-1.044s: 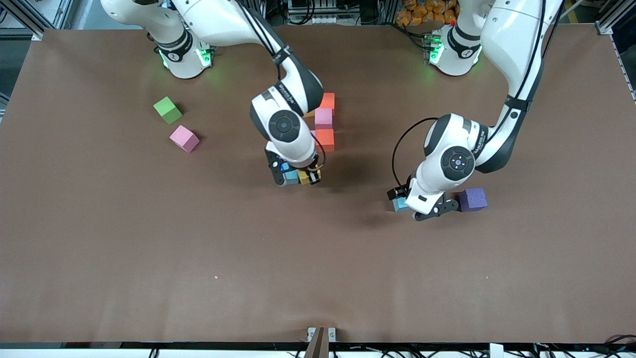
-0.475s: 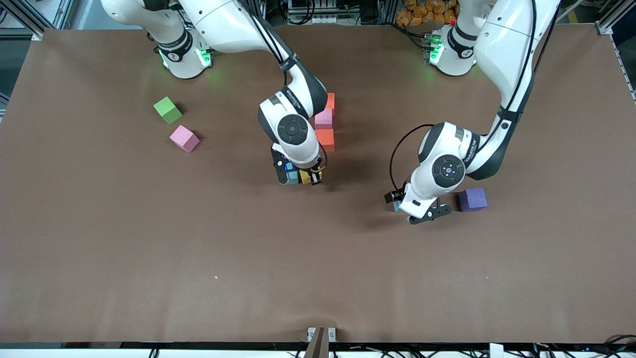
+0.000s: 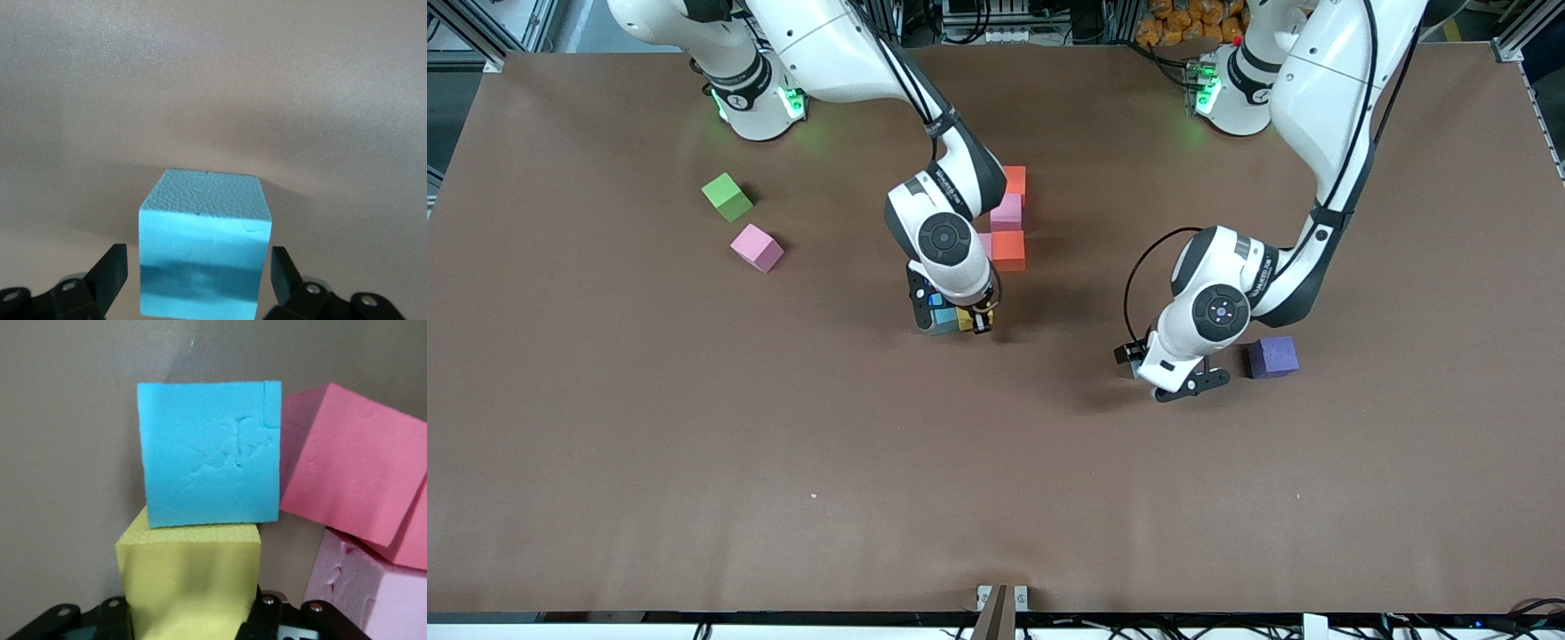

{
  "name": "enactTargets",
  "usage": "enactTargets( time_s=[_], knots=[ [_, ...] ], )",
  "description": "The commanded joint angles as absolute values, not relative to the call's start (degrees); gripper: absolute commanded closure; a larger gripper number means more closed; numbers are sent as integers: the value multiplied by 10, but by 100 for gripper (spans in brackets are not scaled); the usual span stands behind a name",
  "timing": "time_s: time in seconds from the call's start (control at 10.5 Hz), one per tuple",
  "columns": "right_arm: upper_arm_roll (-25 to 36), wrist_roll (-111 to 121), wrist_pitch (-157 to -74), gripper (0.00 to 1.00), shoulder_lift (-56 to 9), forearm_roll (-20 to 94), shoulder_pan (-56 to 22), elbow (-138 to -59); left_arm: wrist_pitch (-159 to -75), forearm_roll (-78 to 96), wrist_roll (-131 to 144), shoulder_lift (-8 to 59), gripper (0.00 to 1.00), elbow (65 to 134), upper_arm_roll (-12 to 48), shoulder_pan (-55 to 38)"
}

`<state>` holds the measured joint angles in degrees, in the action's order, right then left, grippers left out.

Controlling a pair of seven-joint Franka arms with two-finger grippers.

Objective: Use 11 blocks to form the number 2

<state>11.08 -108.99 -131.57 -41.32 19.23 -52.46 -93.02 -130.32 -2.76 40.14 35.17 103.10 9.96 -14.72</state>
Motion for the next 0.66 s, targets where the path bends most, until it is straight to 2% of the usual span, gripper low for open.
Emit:
enactTargets(
  time_s=[0.0,0.09,0.38,0.47,0.57],
  knots=[
    [111,-1119,-1330,78,-413,186,-524,-936,-1306,-50,410,352,42,1027,99,-151],
    [111,-1121,-1336,78,-413,186,-525,-938,-1306,-50,410,351,59,1027,99,-152],
    [110,-1143,-1347,74,-417,186,-526,-939,-1301,-51,409,339,96,1031,100,-153],
    [110,-1150,-1353,73,-419,186,-526,-939,-1299,-51,411,338,100,1030,105,-155],
    [110,-1151,-1353,58,-421,186,-526,-939,-1296,-51,445,337,100,1028,106,-160]
  ],
)
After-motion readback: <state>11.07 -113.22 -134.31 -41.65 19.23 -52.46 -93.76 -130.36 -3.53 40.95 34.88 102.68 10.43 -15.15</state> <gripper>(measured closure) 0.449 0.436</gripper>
